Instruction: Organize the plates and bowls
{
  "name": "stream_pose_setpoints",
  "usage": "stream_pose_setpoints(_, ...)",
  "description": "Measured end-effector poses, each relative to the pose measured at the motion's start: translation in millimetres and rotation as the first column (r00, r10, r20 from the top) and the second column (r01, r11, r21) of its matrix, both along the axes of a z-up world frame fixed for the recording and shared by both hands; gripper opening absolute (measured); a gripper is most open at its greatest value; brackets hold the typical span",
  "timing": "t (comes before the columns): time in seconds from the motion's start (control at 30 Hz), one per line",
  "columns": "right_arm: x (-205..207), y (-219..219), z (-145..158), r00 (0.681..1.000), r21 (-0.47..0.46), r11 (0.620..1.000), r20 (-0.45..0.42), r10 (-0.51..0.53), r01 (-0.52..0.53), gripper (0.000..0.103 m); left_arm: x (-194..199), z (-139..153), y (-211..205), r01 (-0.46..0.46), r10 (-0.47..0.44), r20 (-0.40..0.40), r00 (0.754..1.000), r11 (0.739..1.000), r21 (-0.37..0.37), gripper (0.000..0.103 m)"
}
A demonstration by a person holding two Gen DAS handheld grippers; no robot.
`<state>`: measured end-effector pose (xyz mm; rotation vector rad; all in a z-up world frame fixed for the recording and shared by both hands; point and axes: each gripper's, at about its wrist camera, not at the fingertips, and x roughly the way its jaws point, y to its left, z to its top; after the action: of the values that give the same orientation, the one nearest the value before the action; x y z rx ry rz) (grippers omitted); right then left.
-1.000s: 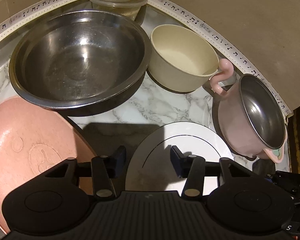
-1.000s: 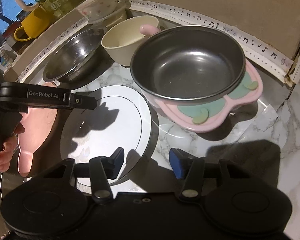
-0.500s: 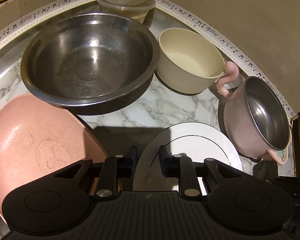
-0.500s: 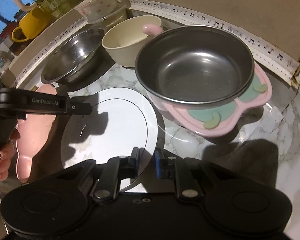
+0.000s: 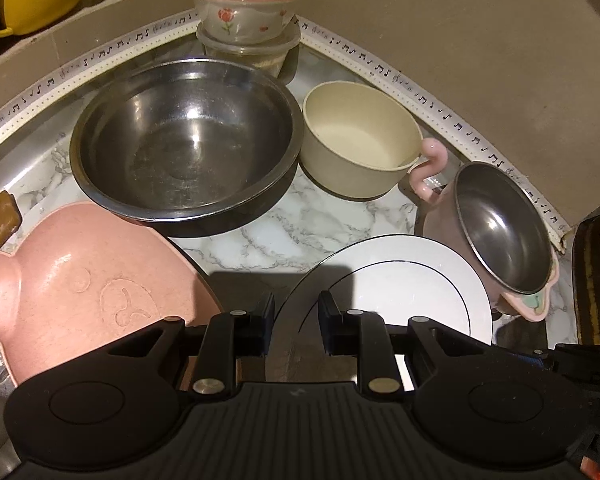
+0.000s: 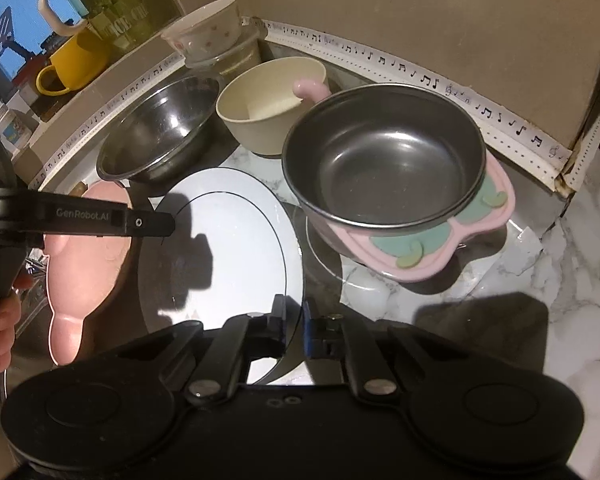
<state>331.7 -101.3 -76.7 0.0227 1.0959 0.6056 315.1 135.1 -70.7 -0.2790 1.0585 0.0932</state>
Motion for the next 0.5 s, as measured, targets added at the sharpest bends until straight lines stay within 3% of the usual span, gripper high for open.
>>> stream_pose_setpoints(0.5, -18.9, -14.6, 36.5, 1.0, 0.044, 0.999, 0.029, -0.005, 0.004, 0.007, -35.5, 51.5, -14.7, 0.019, -0.02, 0.019, 1.0, 0.999, 0.035, 0.022)
